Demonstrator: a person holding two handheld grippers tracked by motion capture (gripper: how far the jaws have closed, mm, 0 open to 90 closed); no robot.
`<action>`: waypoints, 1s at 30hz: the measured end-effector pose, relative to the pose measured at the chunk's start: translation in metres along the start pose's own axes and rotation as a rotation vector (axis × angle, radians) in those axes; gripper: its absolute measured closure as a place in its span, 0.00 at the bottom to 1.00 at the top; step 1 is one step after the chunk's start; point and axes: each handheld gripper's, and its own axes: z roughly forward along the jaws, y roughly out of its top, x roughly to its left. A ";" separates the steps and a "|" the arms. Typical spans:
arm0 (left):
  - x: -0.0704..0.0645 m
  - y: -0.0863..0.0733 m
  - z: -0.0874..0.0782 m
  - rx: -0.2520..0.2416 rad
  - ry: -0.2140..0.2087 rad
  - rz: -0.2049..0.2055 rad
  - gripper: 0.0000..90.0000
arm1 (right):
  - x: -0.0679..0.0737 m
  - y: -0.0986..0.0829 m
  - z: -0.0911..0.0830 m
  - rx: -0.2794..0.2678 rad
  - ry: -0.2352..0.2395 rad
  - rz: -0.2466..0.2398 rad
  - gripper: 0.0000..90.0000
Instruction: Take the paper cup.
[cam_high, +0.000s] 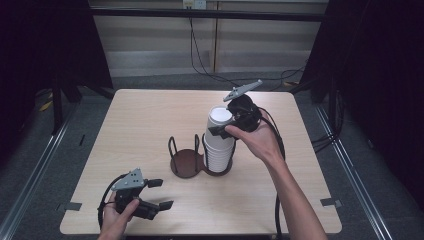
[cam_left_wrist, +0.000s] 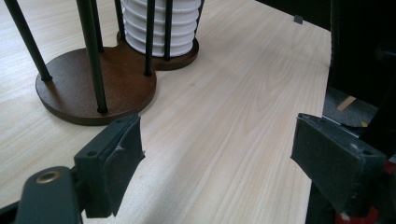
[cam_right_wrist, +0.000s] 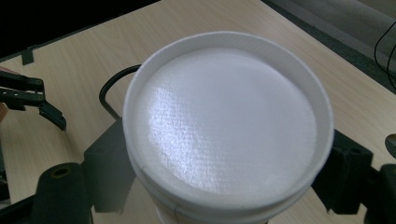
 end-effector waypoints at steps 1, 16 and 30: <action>0.000 0.000 0.000 0.001 0.001 0.004 0.18 | 0.000 0.001 0.000 0.005 0.000 0.001 0.22; -0.001 -0.001 0.003 0.023 -0.023 0.004 0.18 | 0.002 0.005 -0.001 0.029 -0.017 -0.028 0.23; -0.001 -0.001 0.003 0.026 -0.023 0.001 0.18 | 0.004 0.009 -0.005 0.022 -0.027 -0.037 0.24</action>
